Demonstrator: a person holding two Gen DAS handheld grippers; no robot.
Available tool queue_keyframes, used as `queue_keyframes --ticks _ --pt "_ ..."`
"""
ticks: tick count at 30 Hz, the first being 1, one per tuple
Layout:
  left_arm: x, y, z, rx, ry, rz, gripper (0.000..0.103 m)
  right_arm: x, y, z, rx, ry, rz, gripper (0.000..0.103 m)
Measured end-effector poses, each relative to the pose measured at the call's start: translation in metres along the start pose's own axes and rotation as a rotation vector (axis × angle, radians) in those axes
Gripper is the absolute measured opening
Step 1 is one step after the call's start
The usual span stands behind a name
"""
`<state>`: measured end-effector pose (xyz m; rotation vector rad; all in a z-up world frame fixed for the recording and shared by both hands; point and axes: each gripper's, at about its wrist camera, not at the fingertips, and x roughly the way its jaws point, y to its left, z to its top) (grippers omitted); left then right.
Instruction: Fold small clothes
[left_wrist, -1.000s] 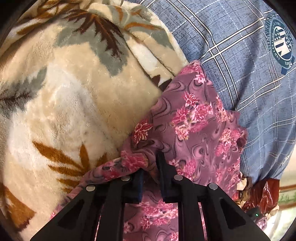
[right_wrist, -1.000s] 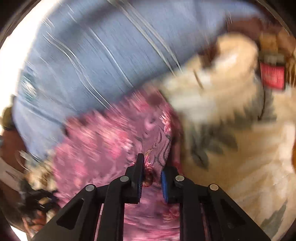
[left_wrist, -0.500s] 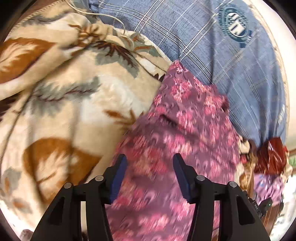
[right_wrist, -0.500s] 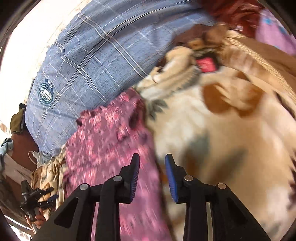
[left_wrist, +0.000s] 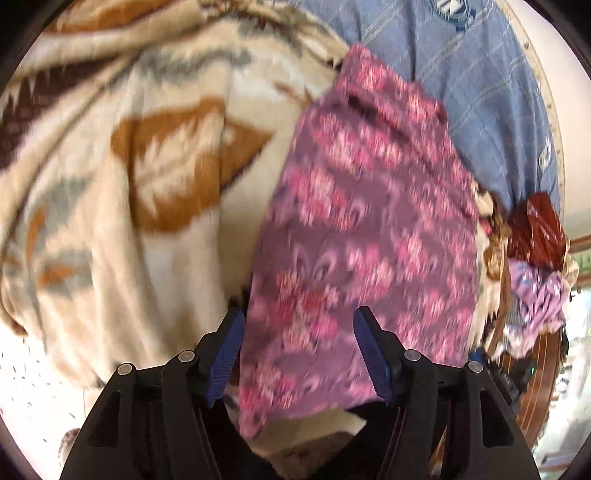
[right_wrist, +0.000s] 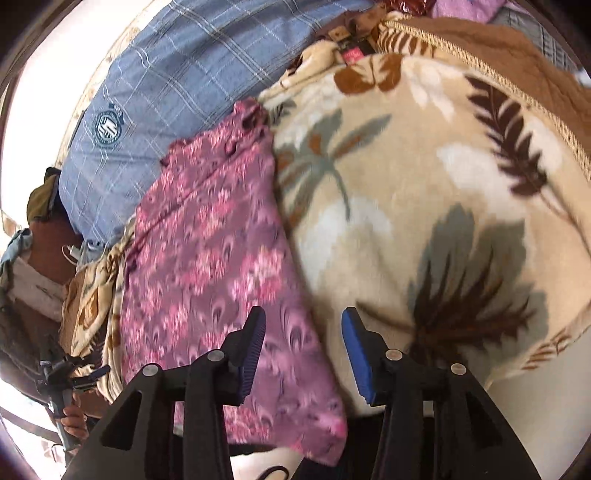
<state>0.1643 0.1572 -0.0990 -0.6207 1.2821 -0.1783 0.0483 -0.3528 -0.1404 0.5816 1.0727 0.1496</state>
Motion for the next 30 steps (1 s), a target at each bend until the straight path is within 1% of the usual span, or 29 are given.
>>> queue_keyframes --ticks 4,7,9,12,15,19,22,23,25,27,30 --pt "0.011 0.014 -0.014 -0.031 0.045 -0.035 0.061 0.007 0.009 -0.014 -0.038 0.039 0.009 0.046" --pt "0.016 0.025 -0.026 -0.058 0.065 -0.054 0.061 0.012 0.015 -0.022 -0.072 0.055 -0.008 0.046" --pt "0.02 0.029 -0.03 -0.065 0.084 -0.063 0.061 0.014 0.017 -0.025 -0.077 0.066 0.005 0.046" --pt "0.029 0.031 -0.036 -0.07 0.108 -0.052 0.061 0.014 0.018 -0.028 -0.09 0.075 -0.001 0.046" --pt "0.034 0.029 -0.041 -0.054 0.108 -0.044 0.061 0.01 0.015 -0.029 -0.091 0.066 -0.005 0.046" --pt "0.042 0.026 -0.042 -0.078 0.102 -0.064 0.062 0.017 0.009 -0.032 -0.086 0.119 0.015 0.046" --pt "0.045 0.019 -0.046 -0.041 0.093 -0.053 0.062 0.02 0.015 -0.04 -0.141 0.157 0.037 0.046" --pt "0.047 0.016 -0.048 -0.026 0.094 -0.044 0.062 0.021 0.017 -0.04 -0.161 0.174 0.031 0.043" --pt "0.048 0.013 -0.049 -0.009 0.104 -0.042 0.062 0.016 0.018 -0.04 -0.193 0.18 0.005 0.042" --pt "0.05 0.013 -0.048 -0.018 0.106 -0.049 0.062 0.008 0.01 -0.035 -0.168 0.16 0.004 0.046" --pt "0.054 0.013 -0.043 -0.041 0.116 -0.073 0.064 0.005 -0.005 -0.029 -0.125 0.158 -0.049 0.046"
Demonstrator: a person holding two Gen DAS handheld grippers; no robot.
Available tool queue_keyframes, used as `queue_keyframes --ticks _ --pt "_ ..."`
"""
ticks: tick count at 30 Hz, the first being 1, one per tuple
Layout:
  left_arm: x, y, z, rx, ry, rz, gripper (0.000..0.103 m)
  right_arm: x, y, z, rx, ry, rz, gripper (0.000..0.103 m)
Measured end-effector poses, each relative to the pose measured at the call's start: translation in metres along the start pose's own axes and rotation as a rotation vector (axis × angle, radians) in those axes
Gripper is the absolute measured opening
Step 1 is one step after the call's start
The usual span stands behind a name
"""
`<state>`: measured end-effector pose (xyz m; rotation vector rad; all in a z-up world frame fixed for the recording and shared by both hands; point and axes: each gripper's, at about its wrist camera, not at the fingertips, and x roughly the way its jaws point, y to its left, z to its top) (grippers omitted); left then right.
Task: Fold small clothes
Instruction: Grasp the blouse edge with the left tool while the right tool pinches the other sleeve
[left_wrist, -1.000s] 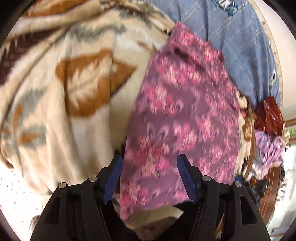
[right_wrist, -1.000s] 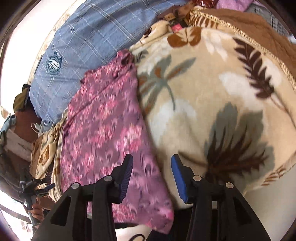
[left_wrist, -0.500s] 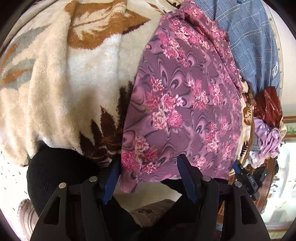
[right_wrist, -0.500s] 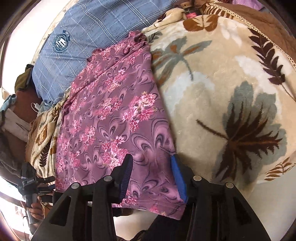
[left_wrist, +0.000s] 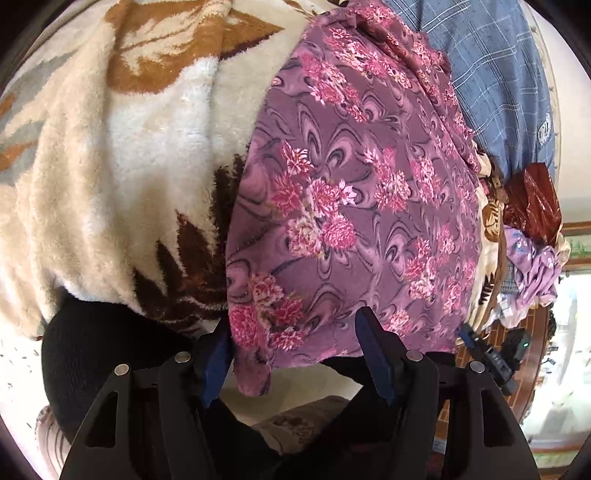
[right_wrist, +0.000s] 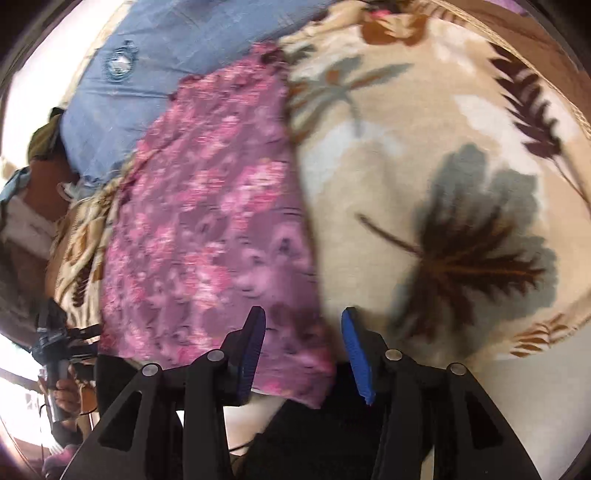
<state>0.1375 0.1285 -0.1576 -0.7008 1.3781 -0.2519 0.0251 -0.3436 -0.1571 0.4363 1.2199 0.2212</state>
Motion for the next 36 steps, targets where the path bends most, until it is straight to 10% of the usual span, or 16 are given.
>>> queue_keyframes --ticks 5,8,9,25,36 --pt "0.01 -0.007 0.004 0.002 0.001 0.014 0.065 0.017 0.003 -0.009 -0.02 0.05 0.024 0.045" --pt "0.009 -0.016 0.0 0.041 -0.017 0.043 0.016 0.016 0.022 -0.015 -0.131 0.043 -0.001 0.004" --pt "0.009 -0.017 0.0 0.043 -0.008 0.041 0.011 0.015 0.025 -0.017 -0.15 0.043 -0.004 0.004" --pt "-0.054 -0.049 0.006 0.076 -0.176 -0.183 0.009 -0.036 0.025 0.018 0.13 -0.105 0.458 0.004" --pt "-0.066 -0.053 0.076 0.034 -0.271 -0.235 0.009 -0.032 0.034 0.09 0.209 -0.179 0.625 0.004"
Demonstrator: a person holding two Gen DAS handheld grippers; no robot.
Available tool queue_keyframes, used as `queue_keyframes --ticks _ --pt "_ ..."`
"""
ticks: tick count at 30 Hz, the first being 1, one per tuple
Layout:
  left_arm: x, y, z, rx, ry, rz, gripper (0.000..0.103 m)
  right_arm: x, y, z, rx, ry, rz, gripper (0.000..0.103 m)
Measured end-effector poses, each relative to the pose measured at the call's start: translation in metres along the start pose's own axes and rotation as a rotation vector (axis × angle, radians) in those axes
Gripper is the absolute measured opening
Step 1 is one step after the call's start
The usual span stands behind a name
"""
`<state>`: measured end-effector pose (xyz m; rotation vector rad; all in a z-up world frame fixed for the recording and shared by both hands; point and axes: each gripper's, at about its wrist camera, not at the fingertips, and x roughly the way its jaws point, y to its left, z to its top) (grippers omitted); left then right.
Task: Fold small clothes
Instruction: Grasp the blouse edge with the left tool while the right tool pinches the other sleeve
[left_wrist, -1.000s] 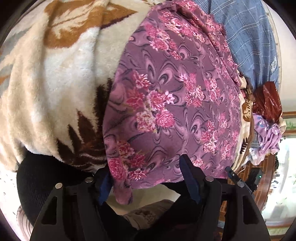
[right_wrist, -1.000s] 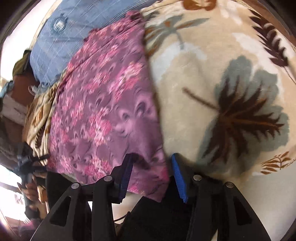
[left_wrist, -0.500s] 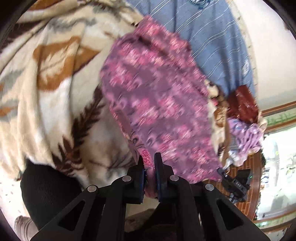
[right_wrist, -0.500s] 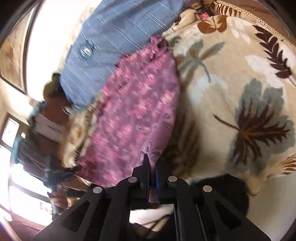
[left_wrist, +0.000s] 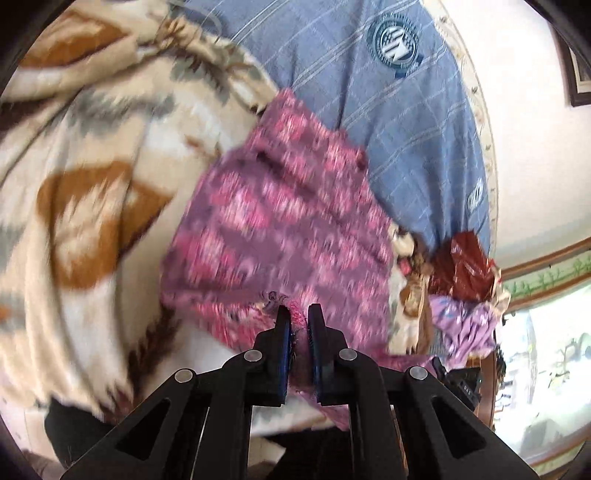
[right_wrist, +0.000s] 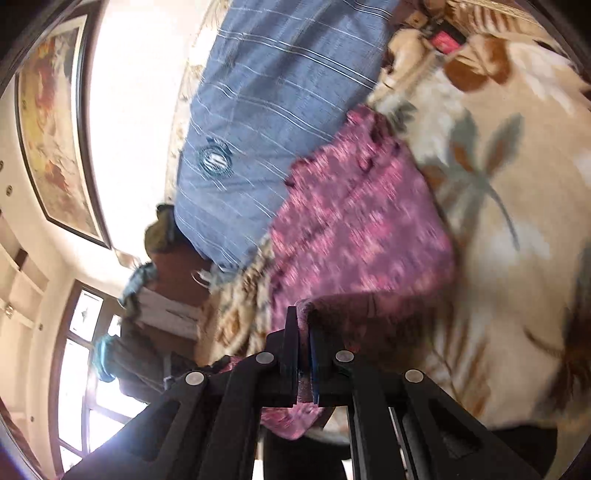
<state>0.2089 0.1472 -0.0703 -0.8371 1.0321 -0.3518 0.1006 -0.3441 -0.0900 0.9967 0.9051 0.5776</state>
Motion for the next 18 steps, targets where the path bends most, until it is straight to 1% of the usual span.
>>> queue_keyframes --ticks 6,11,13,16,17,18 --pt "0.035 -0.015 0.061 -0.008 -0.068 0.01 0.009 0.034 0.002 0.062 0.015 -0.065 0.038 0.004" --pt "0.078 -0.027 0.12 -0.026 -0.125 0.038 0.009 0.066 -0.005 0.116 0.043 -0.106 0.04 0.004" --pt "0.097 -0.031 0.144 -0.033 -0.146 0.055 0.009 0.082 -0.01 0.137 0.053 -0.116 0.032 0.004" --pt "0.129 -0.035 0.179 -0.041 -0.158 0.087 0.009 0.103 -0.023 0.167 0.08 -0.138 0.02 0.004" --pt "0.14 -0.037 0.189 -0.039 -0.165 0.105 0.009 0.11 -0.028 0.177 0.094 -0.145 0.02 0.004" --pt "0.152 -0.038 0.201 -0.041 -0.183 0.139 0.009 0.117 -0.034 0.186 0.109 -0.156 0.016 0.004"
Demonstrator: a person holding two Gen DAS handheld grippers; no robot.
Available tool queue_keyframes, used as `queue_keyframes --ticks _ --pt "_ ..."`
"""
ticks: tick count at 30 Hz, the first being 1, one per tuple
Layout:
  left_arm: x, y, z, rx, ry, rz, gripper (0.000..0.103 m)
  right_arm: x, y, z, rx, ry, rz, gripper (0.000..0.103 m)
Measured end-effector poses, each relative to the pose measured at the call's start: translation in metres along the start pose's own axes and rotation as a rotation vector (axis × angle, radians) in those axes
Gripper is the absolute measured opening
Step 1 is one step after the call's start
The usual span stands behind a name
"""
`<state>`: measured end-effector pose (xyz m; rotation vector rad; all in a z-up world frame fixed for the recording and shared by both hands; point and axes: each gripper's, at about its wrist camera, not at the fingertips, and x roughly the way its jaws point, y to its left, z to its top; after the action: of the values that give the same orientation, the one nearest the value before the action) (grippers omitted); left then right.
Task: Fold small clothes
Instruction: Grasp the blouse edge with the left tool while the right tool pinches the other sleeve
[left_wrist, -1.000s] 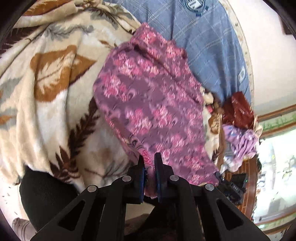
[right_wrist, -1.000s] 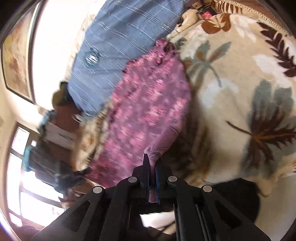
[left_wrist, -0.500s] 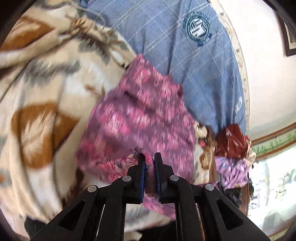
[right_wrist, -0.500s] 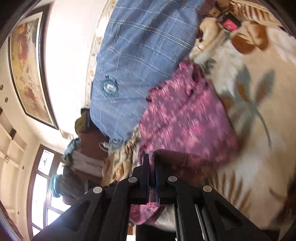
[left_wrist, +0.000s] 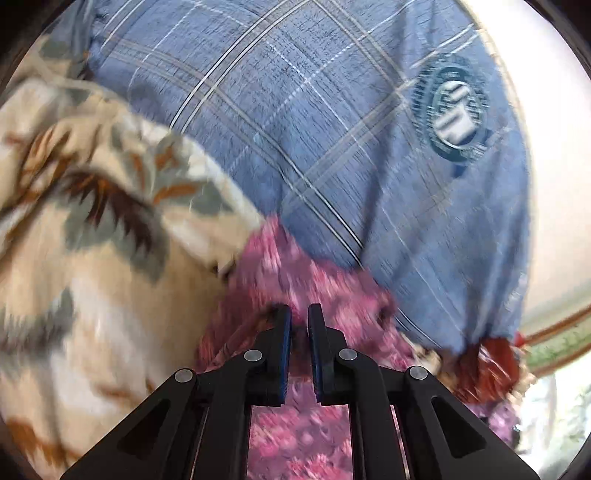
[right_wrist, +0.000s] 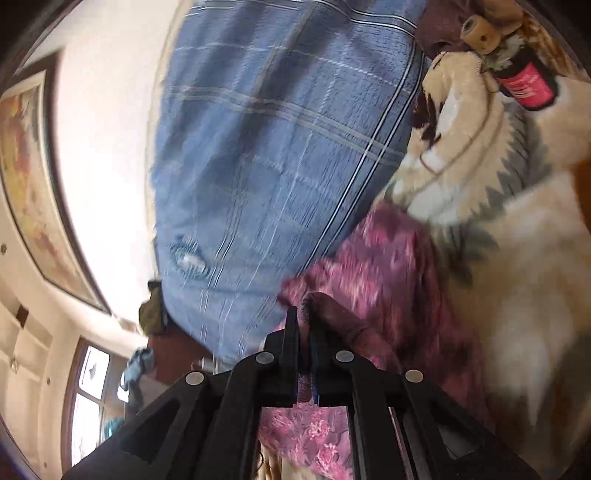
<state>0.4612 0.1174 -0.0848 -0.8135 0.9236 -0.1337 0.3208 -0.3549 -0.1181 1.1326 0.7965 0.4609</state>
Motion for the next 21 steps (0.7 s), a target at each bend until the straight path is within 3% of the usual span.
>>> queue_keyframes --ticks 3,5,6,8,10,11,12,14,21 --pt "0.034 0.003 0.019 -0.025 0.002 0.066 0.009 0.024 -0.017 0.02 0.03 -0.012 -0.049 0.01" --pt "0.054 0.012 0.026 -0.062 0.058 0.097 0.009 0.039 -0.034 0.027 0.073 0.013 -0.188 0.01" --pt "0.059 0.017 0.027 -0.083 0.087 0.084 0.009 0.041 -0.039 0.029 0.085 0.024 -0.224 0.01" --pt "0.055 0.02 0.027 -0.071 0.072 0.044 0.01 0.038 -0.041 0.029 0.075 0.035 -0.22 0.013" --pt "0.045 0.018 0.023 -0.032 0.034 0.022 0.025 0.023 -0.031 0.028 0.013 0.002 -0.188 0.031" --pt "0.042 0.017 0.019 -0.014 0.024 0.017 0.042 0.015 -0.026 0.028 -0.021 -0.023 -0.184 0.052" --pt "0.04 0.015 0.015 0.001 0.022 0.02 0.056 0.007 -0.022 0.028 -0.049 -0.049 -0.183 0.065" --pt "0.047 0.012 0.007 0.041 0.034 0.039 0.058 -0.003 -0.017 0.028 -0.094 -0.081 -0.203 0.067" --pt "0.096 0.014 0.013 0.006 0.164 0.039 0.058 0.029 -0.012 0.011 -0.275 0.042 -0.393 0.066"
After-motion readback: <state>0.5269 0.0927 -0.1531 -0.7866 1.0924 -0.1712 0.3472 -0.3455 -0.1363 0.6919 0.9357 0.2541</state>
